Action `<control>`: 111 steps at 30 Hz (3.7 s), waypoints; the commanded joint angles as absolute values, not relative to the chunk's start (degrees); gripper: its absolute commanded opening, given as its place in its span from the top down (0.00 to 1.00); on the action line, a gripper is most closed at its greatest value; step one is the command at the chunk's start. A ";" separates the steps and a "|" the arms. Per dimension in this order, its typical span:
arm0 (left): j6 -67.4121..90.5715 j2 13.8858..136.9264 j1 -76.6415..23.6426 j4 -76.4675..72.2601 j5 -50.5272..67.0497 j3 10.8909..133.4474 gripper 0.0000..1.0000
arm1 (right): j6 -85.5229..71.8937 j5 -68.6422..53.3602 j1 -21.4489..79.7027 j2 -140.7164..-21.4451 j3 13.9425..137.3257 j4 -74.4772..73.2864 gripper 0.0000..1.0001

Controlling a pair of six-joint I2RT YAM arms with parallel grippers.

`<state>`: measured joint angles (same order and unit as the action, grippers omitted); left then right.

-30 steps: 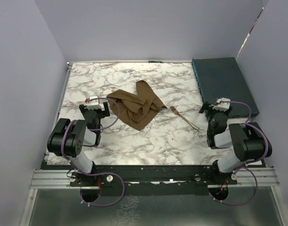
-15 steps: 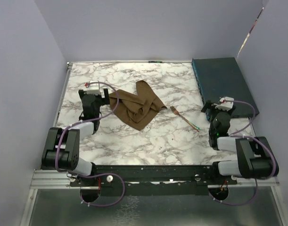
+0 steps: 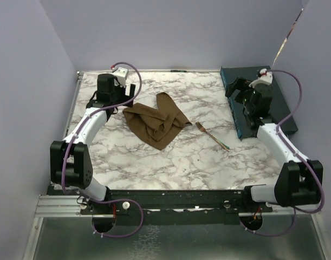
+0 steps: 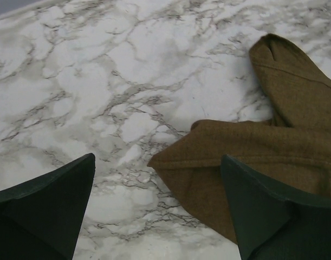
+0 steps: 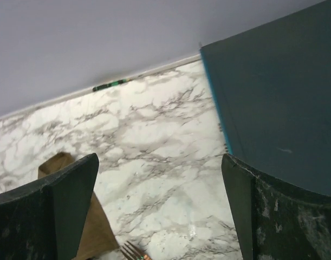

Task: Fold the napkin into a case and place the utensils inside
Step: Flatten out the napkin at the center of the board.

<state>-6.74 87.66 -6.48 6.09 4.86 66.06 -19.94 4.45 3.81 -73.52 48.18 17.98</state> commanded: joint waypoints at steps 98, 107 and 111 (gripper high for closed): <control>-18.92 84.38 -19.13 31.73 -9.41 86.75 1.00 | 11.08 -11.07 39.15 -100.54 63.30 6.89 0.03; -19.16 84.40 -18.19 31.73 -10.35 87.29 1.00 | 16.43 -15.17 38.64 -107.00 71.63 1.26 0.78; -18.13 85.74 -17.11 31.24 -12.79 89.33 1.00 | 16.79 -2.45 37.73 -106.23 74.68 4.17 0.99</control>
